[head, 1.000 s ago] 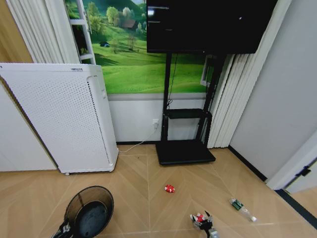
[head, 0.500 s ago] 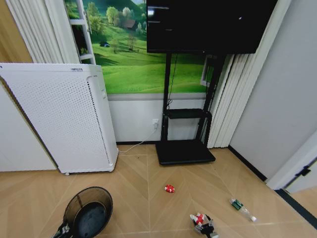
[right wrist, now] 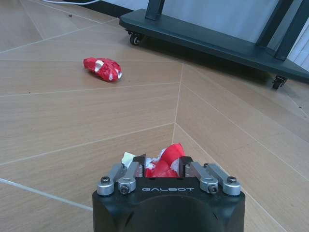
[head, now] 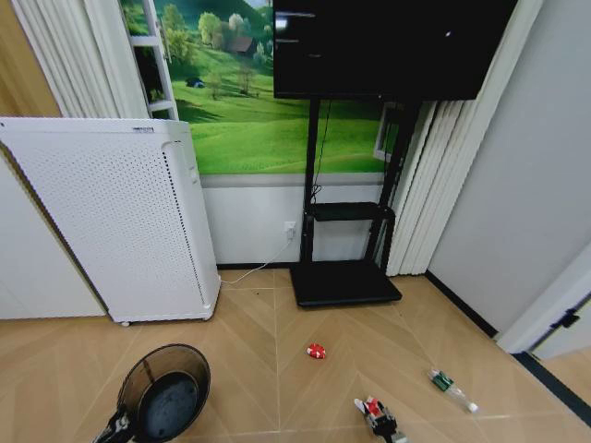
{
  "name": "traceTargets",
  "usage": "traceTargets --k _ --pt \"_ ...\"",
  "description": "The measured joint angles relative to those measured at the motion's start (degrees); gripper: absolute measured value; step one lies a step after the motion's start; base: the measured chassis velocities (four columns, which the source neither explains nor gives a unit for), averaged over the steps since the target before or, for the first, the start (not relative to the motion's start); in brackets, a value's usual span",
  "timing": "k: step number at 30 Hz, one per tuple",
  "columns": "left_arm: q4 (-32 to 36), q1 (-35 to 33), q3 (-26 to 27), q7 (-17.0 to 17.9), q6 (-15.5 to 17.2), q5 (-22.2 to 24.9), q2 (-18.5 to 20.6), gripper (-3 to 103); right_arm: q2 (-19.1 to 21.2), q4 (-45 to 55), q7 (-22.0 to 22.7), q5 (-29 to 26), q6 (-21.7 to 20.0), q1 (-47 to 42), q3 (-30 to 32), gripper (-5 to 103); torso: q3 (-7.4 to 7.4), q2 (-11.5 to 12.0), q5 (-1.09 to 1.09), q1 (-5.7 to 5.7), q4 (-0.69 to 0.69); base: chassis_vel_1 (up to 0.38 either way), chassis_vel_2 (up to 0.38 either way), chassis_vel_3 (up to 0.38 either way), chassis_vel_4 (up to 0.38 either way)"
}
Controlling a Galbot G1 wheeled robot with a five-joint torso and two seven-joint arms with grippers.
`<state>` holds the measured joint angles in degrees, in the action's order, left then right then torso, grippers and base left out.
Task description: Pick up the trash bin and place the garbage on the floor into it.
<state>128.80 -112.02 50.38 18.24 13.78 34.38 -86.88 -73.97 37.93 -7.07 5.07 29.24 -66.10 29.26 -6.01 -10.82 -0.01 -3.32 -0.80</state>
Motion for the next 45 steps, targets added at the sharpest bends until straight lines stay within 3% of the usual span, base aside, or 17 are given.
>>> traceTargets --k 2,5,10,22,24,27,30,33,34,36,45 --pt "0.0 0.0 0.0 0.0 0.0 0.0 0.0 6 0.0 0.0 -0.2 0.0 0.1 -0.1 0.0 33 0.0 0.0 0.0 0.0 0.0 0.0 0.0 0.0 0.0" --pt "0.1 0.1 -0.2 0.0 0.0 0.0 0.0 6 0.0 0.1 -0.9 -0.3 0.4 -0.4 0.2 20 0.0 0.0 0.0 0.0 0.0 0.0 0.0 0.0 0.0" --pt "0.4 0.3 -0.2 0.0 0.1 0.0 0.1 6 0.2 0.5 -1.2 -0.9 0.5 -0.4 0.3 10 0.0 0.0 0.02 0.0 0.0 0.0 0.0 0.0 0.0" --pt "-0.2 3.8 -1.0 0.5 1.8 -0.7 2.1 6 3.7 11.4 -2.1 -7.4 1.2 -1.0 0.1 10 0.0 0.0 0.02 0.0 0.0 0.0 0.0 0.0 0.0" --pt "-0.8 6.0 -1.3 0.8 2.6 -0.9 2.9 6 5.1 13.1 -2.2 -9.2 1.1 -0.1 -0.4 10 0.0 0.0 0.0 0.0 0.0 0.0 0.0 0.0 0.0" --pt "-3.7 13.7 -2.8 1.8 4.7 -1.2 6.0 6 11.1 17.9 -2.0 -19.3 -3.5 2.4 -3.3 10 -0.01 0.0 0.01 -0.01 -0.01 0.0 0.0 0.0 0.0" --pt "-5.3 17.3 -4.1 2.2 5.5 -1.1 7.5 6 13.6 21.4 -1.9 -24.1 -5.7 3.2 -4.2 10 -0.01 0.0 -0.03 -0.01 0.0 0.0 0.0 0.0 0.0" --pt "-11.2 25.7 -10.4 2.7 6.5 -1.9 10.3 6 18.7 34.4 -3.2 -32.8 -10.2 3.3 -7.4 10 -0.01 0.0 -0.01 -0.01 0.0 0.0 0.0 0.0 0.0" --pt "-11.2 25.7 -10.4 2.7 6.5 -1.9 10.3 6 18.7 34.4 -3.2 -32.8 -10.2 3.3 -7.4 10 -0.01 0.0 -0.01 -0.01 0.0 0.0 0.0 0.0 0.0" --pt "-16.1 30.0 -15.2 2.4 6.2 -3.5 9.9 6 20.7 43.1 -3.7 -35.1 -12.4 2.2 -10.3 10 -0.01 0.0 -0.01 -0.01 0.02 0.0 0.0 0.0 0.0" --pt "-28.0 40.1 -21.4 1.1 4.6 -5.8 5.9 6 22.2 57.2 -3.5 -35.6 -14.0 -1.5 -17.8 10 -0.01 0.0 0.02 -0.01 -0.01 0.0 0.0 0.0 0.0"
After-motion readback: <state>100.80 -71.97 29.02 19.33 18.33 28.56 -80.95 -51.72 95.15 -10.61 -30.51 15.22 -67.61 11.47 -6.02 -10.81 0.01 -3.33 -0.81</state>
